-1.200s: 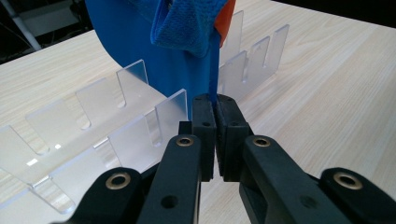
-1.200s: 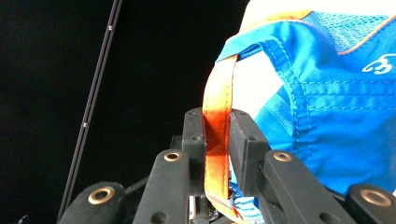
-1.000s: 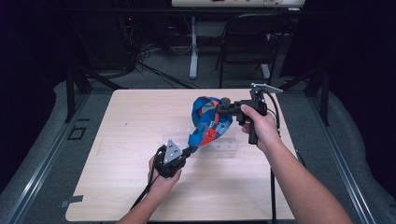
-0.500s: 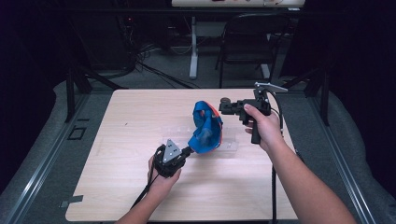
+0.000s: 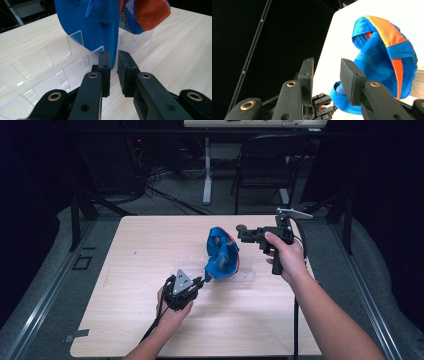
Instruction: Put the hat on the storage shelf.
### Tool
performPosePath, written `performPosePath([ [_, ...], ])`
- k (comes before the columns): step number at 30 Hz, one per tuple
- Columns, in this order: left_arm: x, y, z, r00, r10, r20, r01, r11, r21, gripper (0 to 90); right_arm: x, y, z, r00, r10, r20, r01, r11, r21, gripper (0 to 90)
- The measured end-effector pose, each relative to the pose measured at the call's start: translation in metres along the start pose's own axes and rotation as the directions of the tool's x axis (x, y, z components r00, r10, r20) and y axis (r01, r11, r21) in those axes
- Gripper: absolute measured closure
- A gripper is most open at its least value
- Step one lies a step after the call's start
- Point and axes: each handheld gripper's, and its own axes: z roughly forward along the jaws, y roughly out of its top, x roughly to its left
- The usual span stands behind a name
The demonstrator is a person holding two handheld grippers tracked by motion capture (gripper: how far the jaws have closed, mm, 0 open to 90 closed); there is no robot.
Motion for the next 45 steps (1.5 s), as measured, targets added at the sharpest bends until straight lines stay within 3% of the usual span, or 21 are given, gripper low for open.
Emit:
performPosePath([
  [3, 0.001, 0.0, -0.001, 1.0, -0.009, -0.003, 0.008, 0.9999, -0.009, 78.7, 0.0, 0.0, -0.001, 1.0, -0.001, 0.001, 0.001, 1.0, -0.001, 63.9],
  [7, 0.003, -0.001, -0.002, 0.9997, -0.025, 0.002, 0.025, 0.9996, -0.01, 66.6, 0.001, -0.002, -0.001, 1.0, -0.004, 0.004, 0.004, 1.0, -0.007, 63.6],
  [19, 0.017, -0.007, -0.014, 0.999, -0.045, 0.002, 0.045, 0.9989, 0.014, 52.4, 0.001, -0.012, -0.012, 0.9926, -0.086, 0.086, 0.087, 0.996, -0.007, 60.3],
  [28, 0.033, -0.021, -0.031, 0.9991, -0.042, -0.007, 0.042, 0.9978, 0.051, 51.4, -0.007, -0.025, -0.021, 0.9728, -0.151, 0.176, 0.151, 0.988, 0.014, 59.4],
  [32, 0.043, -0.025, -0.039, 0.9968, -0.079, -0.011, 0.08, 0.9955, 0.05, 51.4, -0.009, -0.032, -0.027, 0.9667, -0.163, 0.197, 0.165, 0.986, 0.005, 59.3],
  [38, 0.055, -0.029, -0.055, 0.9947, -0.097, -0.034, 0.098, 0.9942, 0.042, 50.8, -0.015, -0.044, -0.034, 0.9556, -0.183, 0.231, 0.187, 0.982, 0.001, 59.0],
  [41, 0.061, -0.034, -0.061, 0.9895, -0.14, -0.034, 0.141, 0.9891, 0.04, 48.9, -0.018, -0.05, -0.037, 0.9559, -0.173, 0.238, 0.176, 0.984, 0.01, 59.1],
  [45, 0.066, -0.041, -0.07, 0.9877, -0.15, -0.046, 0.152, 0.9872, 0.049, 48.8, -0.024, -0.059, -0.043, 0.9447, -0.18, 0.274, 0.181, 0.983, 0.021, 59.1],
])
